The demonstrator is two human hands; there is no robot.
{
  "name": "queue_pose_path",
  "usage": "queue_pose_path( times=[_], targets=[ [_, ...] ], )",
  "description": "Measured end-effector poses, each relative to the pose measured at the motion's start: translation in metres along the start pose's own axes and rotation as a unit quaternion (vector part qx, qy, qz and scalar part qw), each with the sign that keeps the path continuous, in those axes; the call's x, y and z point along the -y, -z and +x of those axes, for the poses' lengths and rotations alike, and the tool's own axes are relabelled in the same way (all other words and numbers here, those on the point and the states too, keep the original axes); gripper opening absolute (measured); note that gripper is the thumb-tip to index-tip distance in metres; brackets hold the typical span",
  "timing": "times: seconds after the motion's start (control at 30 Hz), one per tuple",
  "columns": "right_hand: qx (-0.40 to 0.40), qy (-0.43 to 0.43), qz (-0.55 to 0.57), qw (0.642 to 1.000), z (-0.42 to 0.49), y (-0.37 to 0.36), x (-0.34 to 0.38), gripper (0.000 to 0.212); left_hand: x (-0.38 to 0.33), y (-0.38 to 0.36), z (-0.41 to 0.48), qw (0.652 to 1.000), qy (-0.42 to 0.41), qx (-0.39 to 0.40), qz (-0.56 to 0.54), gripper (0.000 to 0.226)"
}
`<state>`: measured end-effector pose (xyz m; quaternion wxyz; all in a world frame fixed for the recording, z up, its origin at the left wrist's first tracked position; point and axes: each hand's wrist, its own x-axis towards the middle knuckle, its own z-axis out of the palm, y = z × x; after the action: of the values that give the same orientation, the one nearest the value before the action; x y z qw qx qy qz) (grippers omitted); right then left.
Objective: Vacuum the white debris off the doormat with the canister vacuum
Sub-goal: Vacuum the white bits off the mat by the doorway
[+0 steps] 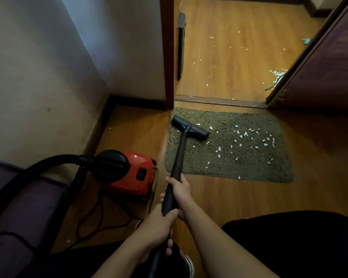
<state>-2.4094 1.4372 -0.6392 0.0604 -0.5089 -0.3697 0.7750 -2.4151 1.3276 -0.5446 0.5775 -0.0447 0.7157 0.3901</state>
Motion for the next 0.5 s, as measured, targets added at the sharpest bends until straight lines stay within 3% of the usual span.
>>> queue_pose_path(
  times=[0.3,0.5],
  targets=[
    [-0.026,0.014,0.024,0.999,0.037,0.030,0.043,0.038,-0.042,-0.034,0.033,0.998,-0.041,0.020,0.038,0.020],
    [-0.056,0.025,0.031,0.998,0.045,0.055,0.056,0.019,-0.056,-0.057,0.041,0.997,-0.033,0.049,0.050,0.019]
  ],
)
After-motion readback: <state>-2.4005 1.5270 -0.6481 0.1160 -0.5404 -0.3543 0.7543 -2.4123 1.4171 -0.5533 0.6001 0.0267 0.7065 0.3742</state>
